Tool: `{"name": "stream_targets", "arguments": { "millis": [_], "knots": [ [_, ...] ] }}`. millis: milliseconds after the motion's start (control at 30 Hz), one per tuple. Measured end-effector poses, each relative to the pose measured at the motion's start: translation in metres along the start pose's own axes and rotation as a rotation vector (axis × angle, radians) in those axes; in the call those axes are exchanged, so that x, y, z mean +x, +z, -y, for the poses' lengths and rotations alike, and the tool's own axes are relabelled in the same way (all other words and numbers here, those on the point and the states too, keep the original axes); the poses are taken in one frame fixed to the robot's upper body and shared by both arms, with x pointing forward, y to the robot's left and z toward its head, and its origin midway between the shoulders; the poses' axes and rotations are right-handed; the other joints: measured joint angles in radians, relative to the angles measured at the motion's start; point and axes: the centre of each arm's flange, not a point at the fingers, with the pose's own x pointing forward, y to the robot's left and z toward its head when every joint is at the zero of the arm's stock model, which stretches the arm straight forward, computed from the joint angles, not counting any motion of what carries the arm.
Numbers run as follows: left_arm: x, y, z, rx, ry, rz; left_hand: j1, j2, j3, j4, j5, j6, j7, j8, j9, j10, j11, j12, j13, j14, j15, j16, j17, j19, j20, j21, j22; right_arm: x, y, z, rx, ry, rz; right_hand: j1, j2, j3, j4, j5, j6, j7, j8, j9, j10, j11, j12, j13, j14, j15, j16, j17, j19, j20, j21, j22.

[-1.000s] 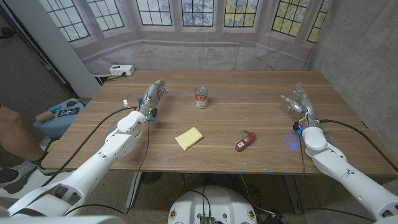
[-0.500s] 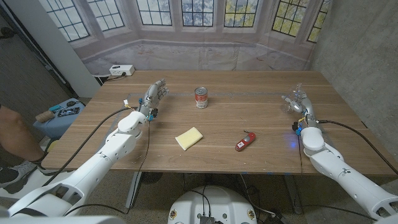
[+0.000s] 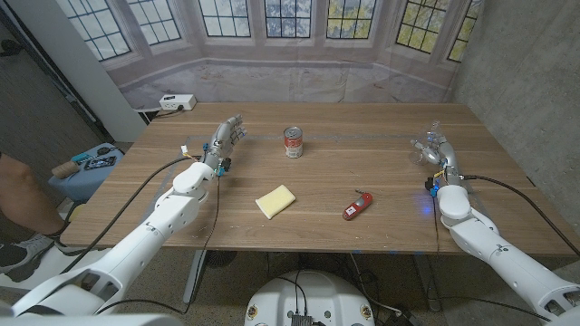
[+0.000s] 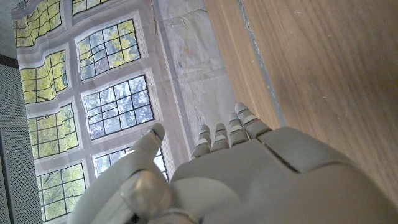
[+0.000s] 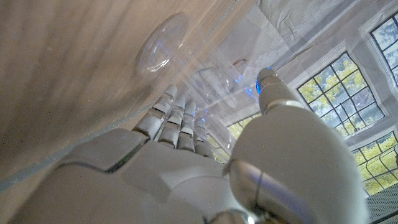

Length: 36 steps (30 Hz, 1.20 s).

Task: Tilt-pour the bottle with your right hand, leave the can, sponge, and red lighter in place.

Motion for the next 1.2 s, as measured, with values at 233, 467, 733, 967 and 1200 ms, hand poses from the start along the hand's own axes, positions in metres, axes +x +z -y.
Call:
{"name": "stream_targets", "arguments": {
  "millis": [233,467,733,967,1200],
  "knots": [
    [-0.0034,-0.0005,0.0011,-0.003,0.001,0.004,0.0,0.0,0.0,0.0,0.0,0.005,0.005,0.0,0.0,0.0,0.0,0.0,0.0,0.0,0.0,0.0,0.0,0.0,0.0,0.0,0.0,0.0002,0.0025,0.0,-0.004,-0.012,0.006,0.021,-0.006,0.015,0.001,0.006,0.058,0.007,0.018,0.009,0.044,-0.019,0.052,0.033,0.059,-0.02,0.014,0.022,0.039,-0.004,0.008,0.0],
    [-0.0049,-0.0015,0.0017,-0.006,0.002,0.006,0.0,0.0,0.004,-0.004,0.0,0.009,0.002,0.0,0.0,0.0,0.0,0.0,0.0,0.004,0.004,0.0,0.0,0.005,0.005,0.0,0.0,-0.0008,0.0035,-0.001,-0.007,-0.017,0.004,0.033,-0.008,0.025,0.003,0.006,0.105,-0.001,0.034,0.014,0.074,-0.028,0.087,0.055,0.099,-0.033,0.023,0.042,0.066,-0.009,0.008,0.0],
    [-0.0052,-0.0014,0.0019,-0.008,0.003,0.008,0.0,0.0,0.004,-0.004,0.0,0.009,0.002,0.0,0.0,0.0,0.0,0.0,0.0,0.004,0.004,-0.005,0.0,0.005,0.005,0.0,0.0,-0.0011,0.0033,-0.0016,-0.007,-0.024,0.0,0.053,-0.007,0.037,-0.004,0.01,0.139,-0.007,0.045,0.019,0.102,-0.034,0.111,0.07,0.136,-0.036,0.037,0.057,0.101,-0.009,0.016,0.0],
    [-0.0053,-0.0011,0.0017,-0.013,0.005,0.011,0.0,0.0,0.004,-0.004,0.0,0.013,-0.002,0.0,0.0,0.005,0.006,0.0,0.0,0.004,0.004,-0.005,0.0,0.005,0.005,0.0,0.0,-0.0004,0.0044,-0.0045,-0.002,-0.037,-0.001,0.069,-0.01,0.042,0.0,0.01,0.181,-0.024,0.061,0.02,0.144,-0.051,0.145,0.083,0.175,-0.036,0.051,0.071,0.136,-0.014,0.016,0.0],
    [-0.0057,-0.0027,0.0008,-0.017,0.007,0.01,0.0,0.0,0.007,-0.007,0.0,0.014,-0.004,0.0,0.0,0.006,0.005,0.0,0.0,0.004,0.004,-0.005,0.0,0.005,0.005,0.0,0.0,0.0003,0.0053,-0.007,0.002,-0.051,-0.001,0.089,-0.011,0.041,0.0,0.01,0.227,-0.041,0.076,0.023,0.185,-0.068,0.175,0.096,0.219,-0.038,0.074,0.094,0.173,-0.02,0.023,0.0]
  ]
}}
